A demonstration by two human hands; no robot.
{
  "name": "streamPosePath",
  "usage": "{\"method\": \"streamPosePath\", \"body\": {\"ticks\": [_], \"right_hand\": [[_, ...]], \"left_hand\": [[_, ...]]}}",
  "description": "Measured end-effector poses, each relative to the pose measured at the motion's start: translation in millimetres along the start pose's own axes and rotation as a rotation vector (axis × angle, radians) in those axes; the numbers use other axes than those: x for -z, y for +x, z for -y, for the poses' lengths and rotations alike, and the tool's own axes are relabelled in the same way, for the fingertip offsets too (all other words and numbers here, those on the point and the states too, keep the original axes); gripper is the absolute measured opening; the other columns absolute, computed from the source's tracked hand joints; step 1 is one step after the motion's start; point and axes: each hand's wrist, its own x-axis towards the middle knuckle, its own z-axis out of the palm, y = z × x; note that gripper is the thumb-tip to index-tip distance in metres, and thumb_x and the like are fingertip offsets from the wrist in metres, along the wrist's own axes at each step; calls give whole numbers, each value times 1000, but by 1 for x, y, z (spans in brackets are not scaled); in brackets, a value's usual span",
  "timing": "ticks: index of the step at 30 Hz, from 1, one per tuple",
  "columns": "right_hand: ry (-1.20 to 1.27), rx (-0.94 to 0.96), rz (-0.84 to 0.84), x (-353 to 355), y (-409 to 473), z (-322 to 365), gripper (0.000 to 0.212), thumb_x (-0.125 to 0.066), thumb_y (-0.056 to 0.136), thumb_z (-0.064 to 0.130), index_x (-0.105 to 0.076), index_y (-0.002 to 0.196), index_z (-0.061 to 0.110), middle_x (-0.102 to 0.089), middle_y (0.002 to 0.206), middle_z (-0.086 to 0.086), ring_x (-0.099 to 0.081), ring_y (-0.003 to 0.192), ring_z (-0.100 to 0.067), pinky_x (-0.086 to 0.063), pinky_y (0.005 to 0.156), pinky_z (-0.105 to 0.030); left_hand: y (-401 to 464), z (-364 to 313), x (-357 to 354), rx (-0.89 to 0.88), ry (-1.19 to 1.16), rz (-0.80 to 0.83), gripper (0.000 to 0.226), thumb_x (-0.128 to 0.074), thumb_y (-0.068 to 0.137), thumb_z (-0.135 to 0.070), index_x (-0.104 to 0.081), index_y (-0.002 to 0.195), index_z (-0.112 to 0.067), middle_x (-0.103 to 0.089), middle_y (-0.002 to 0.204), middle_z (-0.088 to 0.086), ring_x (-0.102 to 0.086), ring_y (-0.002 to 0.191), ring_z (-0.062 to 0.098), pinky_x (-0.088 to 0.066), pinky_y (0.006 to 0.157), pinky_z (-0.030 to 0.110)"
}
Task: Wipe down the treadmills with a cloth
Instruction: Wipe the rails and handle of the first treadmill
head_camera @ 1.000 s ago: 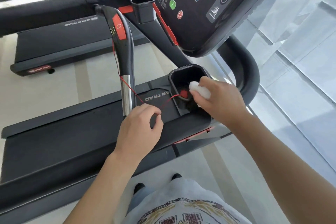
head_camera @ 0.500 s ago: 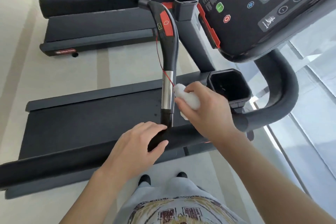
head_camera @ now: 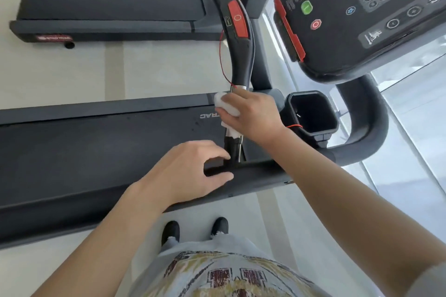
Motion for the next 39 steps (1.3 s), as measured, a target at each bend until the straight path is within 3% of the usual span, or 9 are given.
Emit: {"method": "streamPosePath", "body": {"ticks": [4, 10, 13, 16, 19, 27, 33, 36, 39], "right_hand": [[-92, -62, -50, 0, 31, -12, 22, -73, 94, 36, -73, 88, 15, -58, 75, 0, -55, 56, -22, -38, 47, -27], [-58, -87, 5, 0, 44, -9, 24, -70, 93, 39, -73, 92, 15, -63, 83, 1, -59, 63, -23, -48, 51, -33], [23, 39, 96, 4, -2, 9, 20, -73, 93, 34, -74, 89, 14, -61, 80, 0, -58, 63, -22, -46, 50, -33], [60, 215, 206, 15, -32, 16, 17, -78, 93, 30, -74, 89, 14, -53, 76, 2, -44, 65, -14, -29, 58, -22], [-9, 359, 269, 20, -22, -4, 27, -71, 100, 38, -74, 93, 12, -56, 78, -1, -49, 64, -18, -37, 56, -27], [-84, -46, -70, -4, 44, -17, 29, -70, 97, 37, -70, 87, 11, -58, 75, 0, -55, 60, -21, -47, 47, -37], [46, 103, 126, 4, -15, 10, 21, -71, 94, 33, -71, 86, 13, -56, 74, -1, -55, 62, -24, -46, 50, -36], [145, 110, 252, 19, -36, 17, 18, -74, 93, 34, -72, 94, 17, -57, 80, 4, -54, 63, -20, -47, 51, -35], [208, 30, 207, 42, -40, 16, 26, -74, 94, 39, -73, 97, 14, -60, 82, 7, -55, 66, -17, -48, 53, -35]], "left_hand": [[28, 12, 10, 8, 56, -62, 33, -68, 94, -51, -71, 122, -34, -67, 111, -19, -61, 102, 5, -53, 91, 35], [46, 27, 7, 75, 49, -105, 27, -64, 99, -33, -71, 124, -25, -69, 116, -13, -62, 103, 11, -51, 90, 31], [41, 34, 9, 102, 9, -149, 20, -65, 98, -28, -73, 116, -25, -69, 109, -12, -63, 101, 12, -52, 88, 34], [44, 34, 12, 95, 34, -170, 10, -64, 97, -27, -73, 100, -24, -64, 97, -11, -61, 93, 15, -53, 80, 37], [49, 30, 12, 77, 14, -176, 6, -64, 96, -25, -69, 97, -22, -64, 96, -11, -61, 90, 16, -53, 78, 38], [50, 32, 10, 105, -47, -185, 10, -63, 98, -23, -70, 105, -24, -67, 103, -16, -62, 94, 9, -52, 83, 31], [50, 34, 13, 144, -54, -237, 12, -62, 98, -21, -71, 104, -25, -67, 99, -16, -62, 91, 8, -50, 78, 30], [48, 32, 12, 147, -63, -260, 14, -62, 99, -17, -71, 106, -26, -68, 101, -16, -61, 89, 2, -45, 74, 21], [47, 26, 11, 129, -61, -267, 18, -62, 99, -17, -70, 113, -25, -68, 105, -15, -63, 91, 1, -44, 75, 16]]}}
